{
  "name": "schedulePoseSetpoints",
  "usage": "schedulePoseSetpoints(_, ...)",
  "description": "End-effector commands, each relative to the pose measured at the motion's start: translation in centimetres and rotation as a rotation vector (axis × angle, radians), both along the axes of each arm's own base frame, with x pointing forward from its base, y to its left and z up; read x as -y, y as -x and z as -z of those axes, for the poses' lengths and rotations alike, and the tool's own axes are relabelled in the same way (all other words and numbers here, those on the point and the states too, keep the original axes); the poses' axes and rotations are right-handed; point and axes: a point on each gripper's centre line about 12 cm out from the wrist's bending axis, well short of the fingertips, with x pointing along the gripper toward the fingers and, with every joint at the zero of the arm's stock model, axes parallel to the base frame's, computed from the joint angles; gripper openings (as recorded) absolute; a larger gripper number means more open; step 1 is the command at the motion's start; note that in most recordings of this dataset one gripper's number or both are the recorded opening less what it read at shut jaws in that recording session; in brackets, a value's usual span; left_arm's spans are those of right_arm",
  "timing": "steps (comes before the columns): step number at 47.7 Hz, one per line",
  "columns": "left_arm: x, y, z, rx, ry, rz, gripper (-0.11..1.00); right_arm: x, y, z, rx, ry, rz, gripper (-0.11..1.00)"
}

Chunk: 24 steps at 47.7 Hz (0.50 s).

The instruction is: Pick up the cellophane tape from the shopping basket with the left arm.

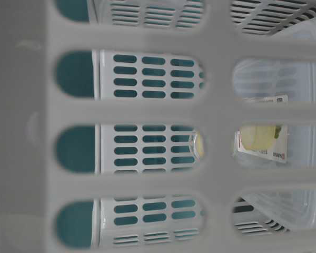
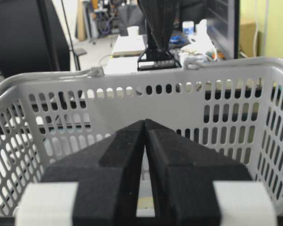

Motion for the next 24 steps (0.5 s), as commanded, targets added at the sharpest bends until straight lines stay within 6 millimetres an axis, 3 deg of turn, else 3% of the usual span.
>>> schedulePoseSetpoints(1,0.1,-0.9,-1.9,0.013,-0.005,0.006,0.00,0.0,-0.2,-0.5,0.012,-0.003,-0.001,-0.01)
schedulePoseSetpoints(12,0.2,-3.4,-2.8,0.018,-0.007,0.014,0.00,0.0,-0.1,-0.5,0.011,-0.003,-0.001,-0.01)
schedulePoseSetpoints(24,1.2,-5.8,0.3,-0.073,-0.011,0.052,0.00,0.0,0.0,-0.5,0.018,-0.003,-0.001,-0.01)
